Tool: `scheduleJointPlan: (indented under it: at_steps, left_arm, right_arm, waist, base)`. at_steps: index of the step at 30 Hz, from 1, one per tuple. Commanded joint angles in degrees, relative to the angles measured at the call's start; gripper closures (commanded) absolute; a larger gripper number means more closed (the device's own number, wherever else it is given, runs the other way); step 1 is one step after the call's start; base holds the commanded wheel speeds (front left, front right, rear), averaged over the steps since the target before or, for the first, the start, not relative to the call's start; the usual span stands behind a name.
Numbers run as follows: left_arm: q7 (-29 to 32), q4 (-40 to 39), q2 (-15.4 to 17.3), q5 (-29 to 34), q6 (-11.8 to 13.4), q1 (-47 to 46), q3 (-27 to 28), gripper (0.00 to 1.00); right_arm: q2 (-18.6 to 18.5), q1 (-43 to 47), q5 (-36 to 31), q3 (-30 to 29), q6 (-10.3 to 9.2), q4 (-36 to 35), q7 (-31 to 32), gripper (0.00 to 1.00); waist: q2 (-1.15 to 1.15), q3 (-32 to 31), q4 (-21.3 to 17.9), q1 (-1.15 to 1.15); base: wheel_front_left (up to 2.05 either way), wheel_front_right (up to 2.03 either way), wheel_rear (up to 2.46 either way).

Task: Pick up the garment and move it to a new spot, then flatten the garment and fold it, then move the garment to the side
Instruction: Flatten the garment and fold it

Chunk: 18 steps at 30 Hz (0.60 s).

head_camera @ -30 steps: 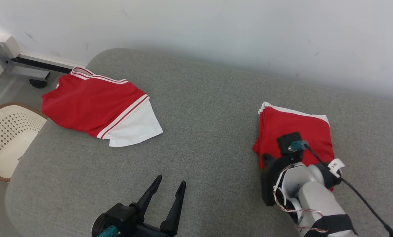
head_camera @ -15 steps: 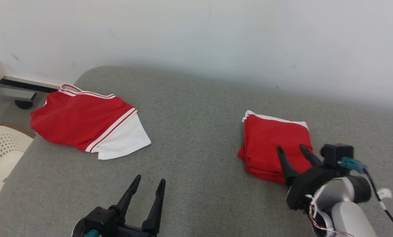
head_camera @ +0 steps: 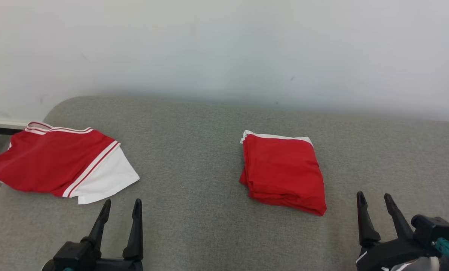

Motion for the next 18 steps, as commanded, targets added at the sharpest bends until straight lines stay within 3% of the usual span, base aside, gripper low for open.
scheduleJointPlan:
  at_steps: [1,6,12,18]
  left_arm:
    - [-0.19,-0.17,-0.64,0.90,0.17,0.91,0.85,0.00]
    - [-0.20,0.80,-1.88,2.92,-0.52,2.19,4.54,0.00]
    - [-0.20,3.72,-2.88,6.74,-3.60,3.31,6.79,0.00]
    - [-0.20,4.11,-4.45,8.21,-4.92,3.50,8.97,0.00]
  right_arm:
    - [0.03,1.23,-0.26,0.18,-0.13,0.37,-1.27,0.00]
    - [0.01,2.94,-0.35,1.27,-0.13,3.35,-2.62,0.00]
    - [0.03,3.14,-0.12,2.57,-0.13,6.82,-2.07,0.00]
    - [0.00,2.21,0.20,2.97,-0.13,7.24,-1.39,0.00]
  waist:
    - [0.00,-0.51,-1.99,0.01]
    - [0.00,-0.83,-4.21,0.01]
    - [0.00,-0.72,-6.23,0.01]
    - [0.00,-0.33,-6.77,0.01]
  base:
    - [0.00,0.00,0.00]
    - [0.00,0.00,0.00]
    - [0.00,0.00,0.00]
    - [0.00,0.00,0.00]
